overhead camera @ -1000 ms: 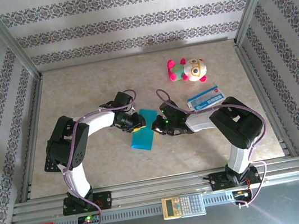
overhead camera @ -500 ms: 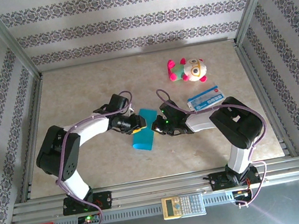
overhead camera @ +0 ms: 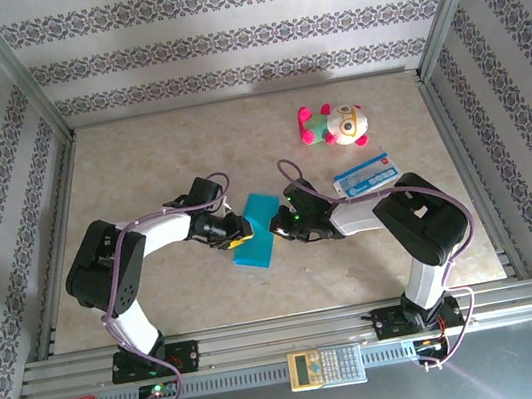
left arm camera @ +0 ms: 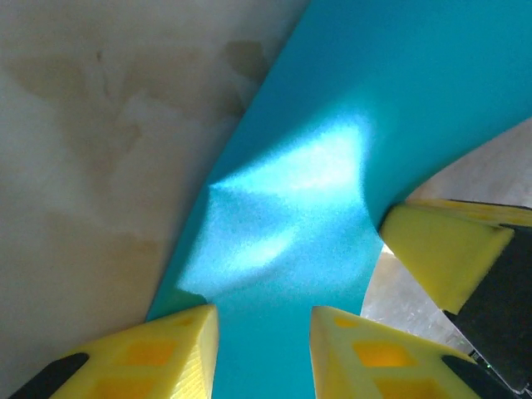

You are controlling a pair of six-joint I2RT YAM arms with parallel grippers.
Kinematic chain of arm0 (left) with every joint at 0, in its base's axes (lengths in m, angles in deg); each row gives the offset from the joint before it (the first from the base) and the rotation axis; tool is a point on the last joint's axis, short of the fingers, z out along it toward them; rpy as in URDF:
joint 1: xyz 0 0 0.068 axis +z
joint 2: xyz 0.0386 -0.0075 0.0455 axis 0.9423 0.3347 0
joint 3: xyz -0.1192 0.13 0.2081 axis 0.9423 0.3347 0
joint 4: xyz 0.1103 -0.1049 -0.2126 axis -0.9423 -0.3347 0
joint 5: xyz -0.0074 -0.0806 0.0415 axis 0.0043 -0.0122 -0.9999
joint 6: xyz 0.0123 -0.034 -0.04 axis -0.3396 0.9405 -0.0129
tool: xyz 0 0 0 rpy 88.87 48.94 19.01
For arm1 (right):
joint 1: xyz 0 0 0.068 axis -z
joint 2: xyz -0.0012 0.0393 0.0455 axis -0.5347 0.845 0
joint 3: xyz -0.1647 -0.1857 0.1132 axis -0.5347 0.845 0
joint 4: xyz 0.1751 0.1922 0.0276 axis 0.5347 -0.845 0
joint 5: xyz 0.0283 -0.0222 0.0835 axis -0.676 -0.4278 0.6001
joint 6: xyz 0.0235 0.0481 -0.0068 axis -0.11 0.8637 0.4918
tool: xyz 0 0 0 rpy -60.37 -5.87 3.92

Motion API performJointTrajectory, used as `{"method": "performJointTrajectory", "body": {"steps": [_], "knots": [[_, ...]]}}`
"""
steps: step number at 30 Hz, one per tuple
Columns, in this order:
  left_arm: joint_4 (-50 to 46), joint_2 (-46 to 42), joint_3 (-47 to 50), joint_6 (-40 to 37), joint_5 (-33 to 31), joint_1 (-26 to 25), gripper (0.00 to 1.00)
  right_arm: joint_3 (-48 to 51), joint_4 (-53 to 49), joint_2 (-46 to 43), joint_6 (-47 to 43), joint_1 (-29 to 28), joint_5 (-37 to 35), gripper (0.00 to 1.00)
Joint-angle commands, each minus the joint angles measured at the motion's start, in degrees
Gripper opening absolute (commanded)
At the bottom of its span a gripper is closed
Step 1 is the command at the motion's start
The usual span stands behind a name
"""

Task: Fold a paper plane with a square sheet of paper (pick it up from the middle)
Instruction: Fold the paper in half at the center of the table.

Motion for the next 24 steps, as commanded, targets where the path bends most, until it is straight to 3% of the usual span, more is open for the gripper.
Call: {"method": "performJointTrajectory", "body": {"steps": [1, 8, 17, 24], "knots": [[1.2, -4.5, 1.8, 1.9, 1.4, 0.4, 0.37, 4.9, -18.7, 6.0, -1.4, -0.2, -8.8, 0.00], [3.3, -7.0, 5.3, 3.4, 5.6, 0.4, 0.38, 4.6, -18.7, 6.3, -1.5, -0.2, -8.8, 0.00], [0.0, -4.6, 7.3, 1.2, -0.4, 1.3, 0.37, 4.9, -19.0, 6.0, -1.6, -0.4, -9.0, 0.00], [0.5, -8.6, 7.3, 2.6, 2.8, 1.1, 0.38, 4.9, -19.1, 5.8, -1.6, -0.3, -9.1, 0.00]]}}
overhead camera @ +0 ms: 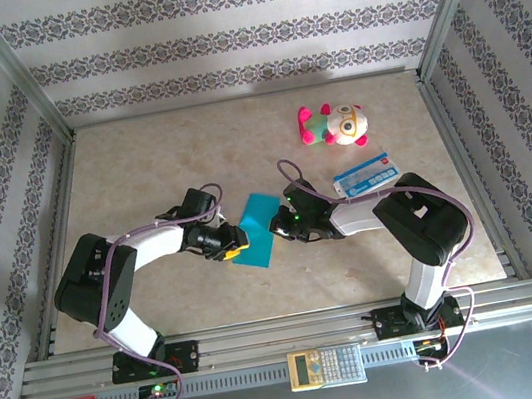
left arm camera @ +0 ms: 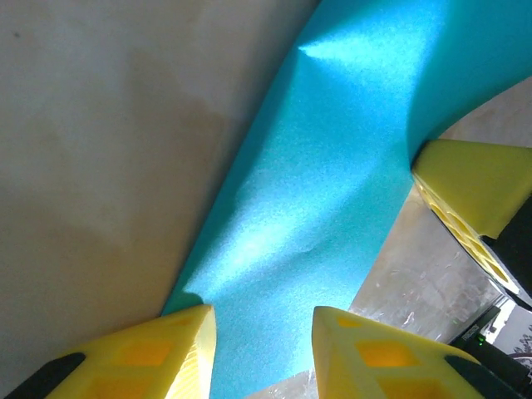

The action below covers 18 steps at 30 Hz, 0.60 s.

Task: Fold a paper plane with a square sheet of paper (pick it up from the middle)
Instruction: Fold the paper in half at the center of the table.

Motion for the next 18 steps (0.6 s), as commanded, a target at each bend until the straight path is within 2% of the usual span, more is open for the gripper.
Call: {"method": "performJointTrajectory", "body": {"steps": [1, 5, 18], "knots": [[-0.2, -4.1, 0.5, 1.0, 2.1, 0.6, 0.38, 4.9, -18.9, 5.7, -1.6, -0.4, -9.1, 0.00], [-0.1, -4.1, 0.6, 1.0, 3.7, 0.5, 0.39, 5.0, -18.9, 5.8, -1.6, -0.4, -9.1, 0.00], [-5.3, 1.5, 2.2, -4.3, -1.9, 1.2, 0.37, 5.0, -18.9, 5.9, -1.8, -0.3, -9.2, 0.00]]}}
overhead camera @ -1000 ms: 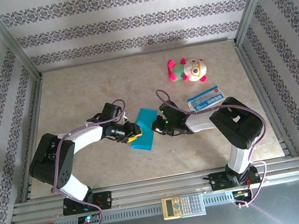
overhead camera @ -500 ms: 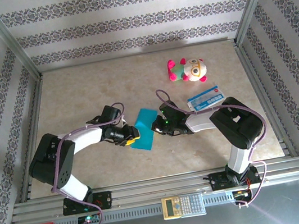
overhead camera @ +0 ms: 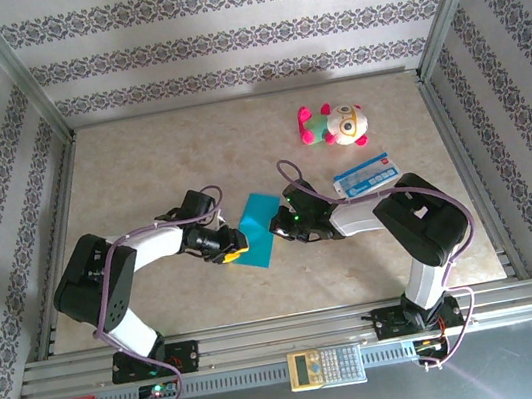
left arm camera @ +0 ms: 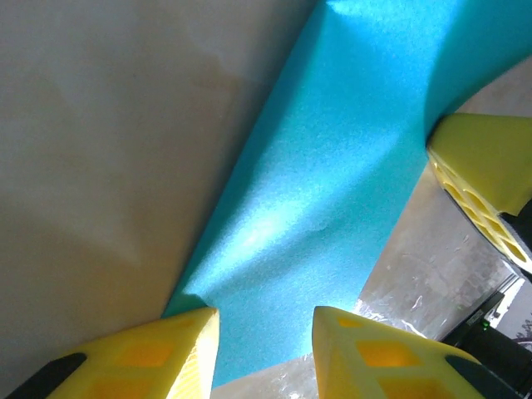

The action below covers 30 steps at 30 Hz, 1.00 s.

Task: Fold a paper plane with a square sheet of paper (pick it up from the middle)
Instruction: Fold the paper in half at the center of the table.

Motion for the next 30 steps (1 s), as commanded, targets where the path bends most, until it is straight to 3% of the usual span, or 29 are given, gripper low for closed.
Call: {"method": "performJointTrajectory", "body": {"steps": [1, 8, 11, 30], "knots": [[-4.6, 1.0, 1.3, -2.8, -3.0, 0.9, 0.37, 4.9, -18.9, 6.1, -1.7, -0.1, -8.6, 0.00], [2.2, -5.5, 1.3, 0.6, 3.7, 1.0, 0.39, 4.9, -19.0, 6.2, -1.6, -0.1, -8.7, 0.00], [4.3, -5.0, -0.6, 0.7, 3.8, 1.3, 0.39, 4.9, -18.9, 6.2, -1.7, 0.0, -8.6, 0.00], [1.4, 19.9, -26.2, -6.4, 3.3, 2.9, 0.35, 4.7, -18.9, 6.2, -1.9, 0.0, -8.6, 0.00]]}}
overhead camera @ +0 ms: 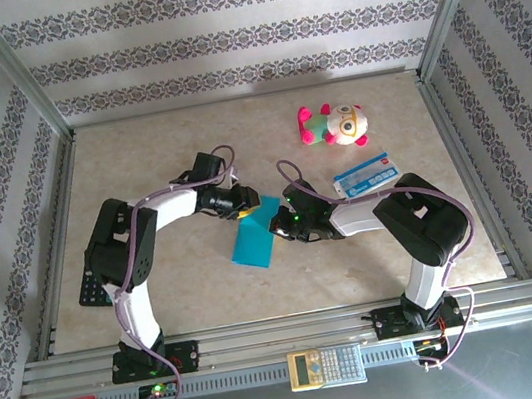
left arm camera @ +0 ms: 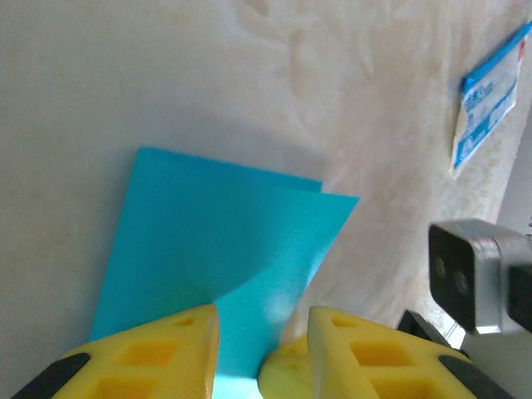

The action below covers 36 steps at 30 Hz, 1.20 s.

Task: Fold a paper plane with a square sheet of paper (pick it up from the middle)
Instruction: Fold the paper in half at the center of the table.

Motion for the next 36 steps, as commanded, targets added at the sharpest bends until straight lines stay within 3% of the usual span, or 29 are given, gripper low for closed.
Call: {"method": "performJointTrajectory", "body": {"steps": [1, 20, 27, 36], "knots": [[-2.6, 2.5, -3.0, -3.3, 0.3, 1.3, 0.35, 4.8, -19.0, 6.1, -1.7, 0.0, -8.6, 0.00], [-2.4, 7.1, -2.4, -3.5, 1.2, 3.3, 0.37, 6.0, -18.8, 4.9, -1.5, -0.1, -9.1, 0.00], [-2.3, 2.8, -8.0, -2.2, 4.3, 3.3, 0.38, 6.0, -19.0, 4.7, -1.5, 0.0, -9.4, 0.00], [-1.7, 7.8, -10.6, -1.1, 3.6, 3.3, 0.39, 5.5, -19.2, 4.8, -1.6, 0.0, -9.3, 0.00]]}}
